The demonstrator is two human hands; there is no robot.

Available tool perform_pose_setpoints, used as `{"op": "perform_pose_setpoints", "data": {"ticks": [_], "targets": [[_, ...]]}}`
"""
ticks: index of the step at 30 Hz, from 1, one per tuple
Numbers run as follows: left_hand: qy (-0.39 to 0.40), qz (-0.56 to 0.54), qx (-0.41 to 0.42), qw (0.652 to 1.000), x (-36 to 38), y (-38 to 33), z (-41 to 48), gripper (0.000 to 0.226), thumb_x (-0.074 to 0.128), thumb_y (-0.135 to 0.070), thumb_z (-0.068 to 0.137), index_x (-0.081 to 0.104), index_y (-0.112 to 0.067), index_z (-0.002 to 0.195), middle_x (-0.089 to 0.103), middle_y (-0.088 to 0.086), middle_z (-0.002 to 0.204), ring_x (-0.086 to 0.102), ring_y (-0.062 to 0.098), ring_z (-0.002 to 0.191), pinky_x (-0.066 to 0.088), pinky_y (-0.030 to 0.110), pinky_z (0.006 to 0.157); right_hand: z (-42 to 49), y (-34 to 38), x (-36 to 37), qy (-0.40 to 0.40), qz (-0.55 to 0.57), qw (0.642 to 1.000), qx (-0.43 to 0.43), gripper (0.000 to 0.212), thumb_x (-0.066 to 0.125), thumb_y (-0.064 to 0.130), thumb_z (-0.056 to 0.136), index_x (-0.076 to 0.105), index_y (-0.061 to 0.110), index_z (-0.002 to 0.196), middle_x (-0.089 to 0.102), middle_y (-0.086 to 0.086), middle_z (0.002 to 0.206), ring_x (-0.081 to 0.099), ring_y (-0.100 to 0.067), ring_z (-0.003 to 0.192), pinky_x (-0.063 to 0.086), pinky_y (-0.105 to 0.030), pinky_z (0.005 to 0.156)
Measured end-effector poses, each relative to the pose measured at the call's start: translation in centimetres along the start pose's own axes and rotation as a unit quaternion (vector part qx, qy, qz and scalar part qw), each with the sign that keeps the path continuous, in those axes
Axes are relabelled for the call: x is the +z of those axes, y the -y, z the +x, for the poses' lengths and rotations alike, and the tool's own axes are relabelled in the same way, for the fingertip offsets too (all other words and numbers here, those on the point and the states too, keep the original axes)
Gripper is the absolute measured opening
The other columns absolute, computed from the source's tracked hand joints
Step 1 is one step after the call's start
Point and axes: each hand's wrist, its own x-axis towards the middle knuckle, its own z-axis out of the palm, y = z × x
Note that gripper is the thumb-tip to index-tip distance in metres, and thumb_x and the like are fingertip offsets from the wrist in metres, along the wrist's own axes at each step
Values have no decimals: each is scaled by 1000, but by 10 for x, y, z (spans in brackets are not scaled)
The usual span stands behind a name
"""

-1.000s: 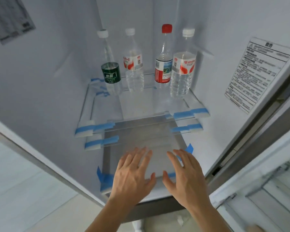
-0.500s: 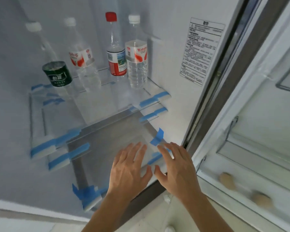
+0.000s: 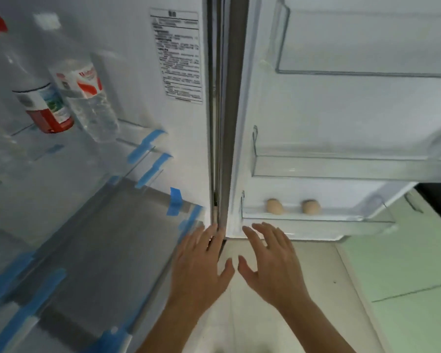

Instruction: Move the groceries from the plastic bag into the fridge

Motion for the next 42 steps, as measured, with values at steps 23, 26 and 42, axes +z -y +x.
{"op": "perform_pose_setpoints", "data": {"ticks": [23, 26, 42], "targets": [[192, -74, 458, 865, 46, -278, -139, 60, 41, -54, 91, 43, -25, 143, 49, -4, 149, 47, 20, 136, 43, 44, 110, -351, -50, -127, -150, -129, 860, 470, 55, 57, 49, 83, 62, 19, 129, 66, -4, 124, 62, -26, 117, 52, -44, 101], [205, -70, 509, 833, 41, -309, -170, 61, 41, -55, 91, 43, -25, 144, 48, -4, 150, 46, 19, 136, 42, 42, 111, -396, -37, -140, -168, -142, 827, 517, 55, 56, 50, 84, 62, 19, 129, 66, -4, 124, 62, -26, 115, 52, -44, 101], [239, -138, 708, 650, 35, -409, -243, 60, 36, -51, 90, 51, -22, 141, 53, -4, 145, 51, 20, 133, 45, 39, 108, -498, 27, -175, -209, -230, 614, 725, 57, 54, 53, 87, 60, 18, 132, 66, -4, 122, 63, -26, 111, 53, -41, 97]]}}
